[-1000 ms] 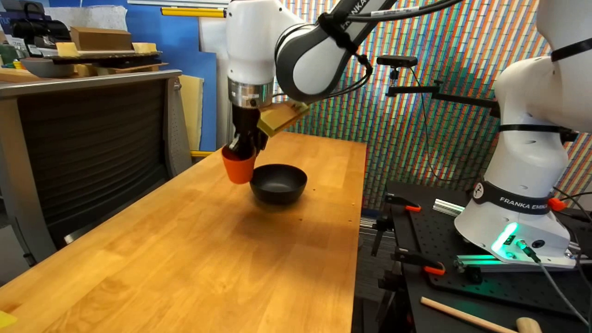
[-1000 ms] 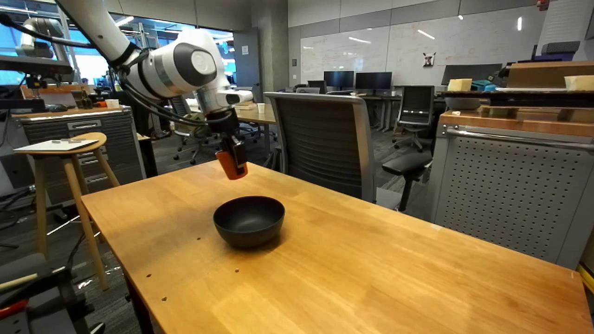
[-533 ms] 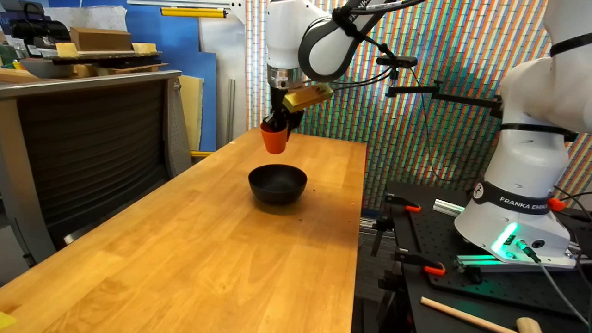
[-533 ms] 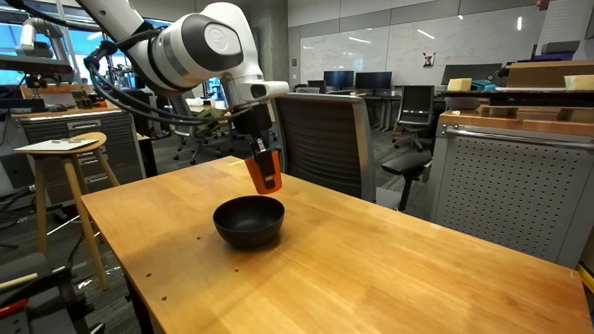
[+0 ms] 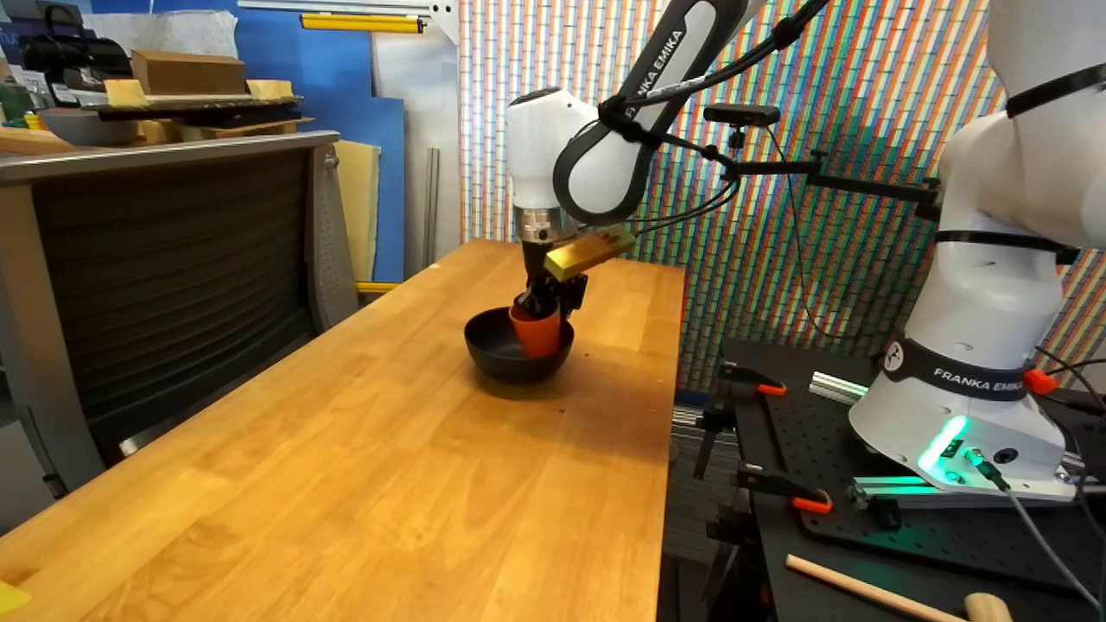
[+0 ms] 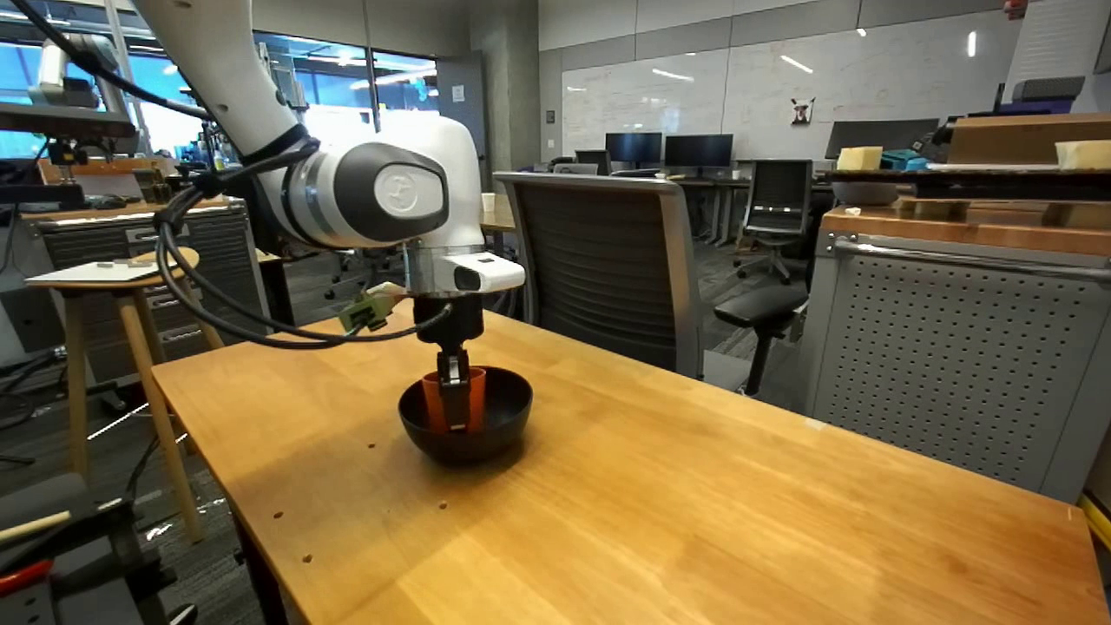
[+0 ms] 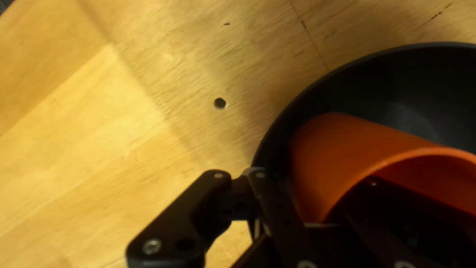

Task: Put the orange cup inside the black bowl

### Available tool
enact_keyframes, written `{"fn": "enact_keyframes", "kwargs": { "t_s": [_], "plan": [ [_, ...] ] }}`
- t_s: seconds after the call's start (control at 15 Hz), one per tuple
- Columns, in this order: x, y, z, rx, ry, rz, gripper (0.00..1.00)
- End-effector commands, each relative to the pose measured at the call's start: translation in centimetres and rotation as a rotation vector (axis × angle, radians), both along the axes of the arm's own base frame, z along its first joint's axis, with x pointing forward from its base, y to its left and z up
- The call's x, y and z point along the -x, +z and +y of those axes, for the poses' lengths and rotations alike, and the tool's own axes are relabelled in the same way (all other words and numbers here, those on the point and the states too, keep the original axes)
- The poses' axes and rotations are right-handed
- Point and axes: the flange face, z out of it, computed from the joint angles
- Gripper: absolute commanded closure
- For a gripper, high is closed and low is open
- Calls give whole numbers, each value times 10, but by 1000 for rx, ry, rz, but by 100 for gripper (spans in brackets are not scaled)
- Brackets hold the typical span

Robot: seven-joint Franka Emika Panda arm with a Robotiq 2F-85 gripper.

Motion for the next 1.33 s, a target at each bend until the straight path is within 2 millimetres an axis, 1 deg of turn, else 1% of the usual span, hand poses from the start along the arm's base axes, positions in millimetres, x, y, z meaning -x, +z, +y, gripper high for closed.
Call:
{"fn": "enact_keyframes", "kwargs": {
  "t_s": [0.0, 0.07, 0.13, 0.27, 0.4, 0.6, 0.67, 0.73, 0.87, 0.93, 1.07, 1.13, 1.2, 1.27],
  "plan": [
    [-10, -1, 6, -66, 61, -37, 96],
    [-10, 3, 11, -39, 85, -65, 66],
    [-9, 8, 16, -19, 120, -91, 65],
    [-11, 27, 22, 11, 190, -149, 51],
    [-15, 54, 22, 47, 238, -198, 35],
    [-14, 112, 10, 137, 303, -279, 13],
    [-11, 131, 6, 160, 326, -296, 5],
    [-5, 149, 1, 168, 348, -289, 1],
    [10, 178, -5, 163, 378, -259, 0],
    [20, 188, -7, 148, 402, -228, 0],
    [46, 202, -10, 87, 464, -133, 0],
    [60, 211, -22, 79, 467, -87, 0],
    [29, 192, -14, 110, 425, -130, 0],
    [40, 200, -18, 100, 438, -101, 0]
  ]
}}
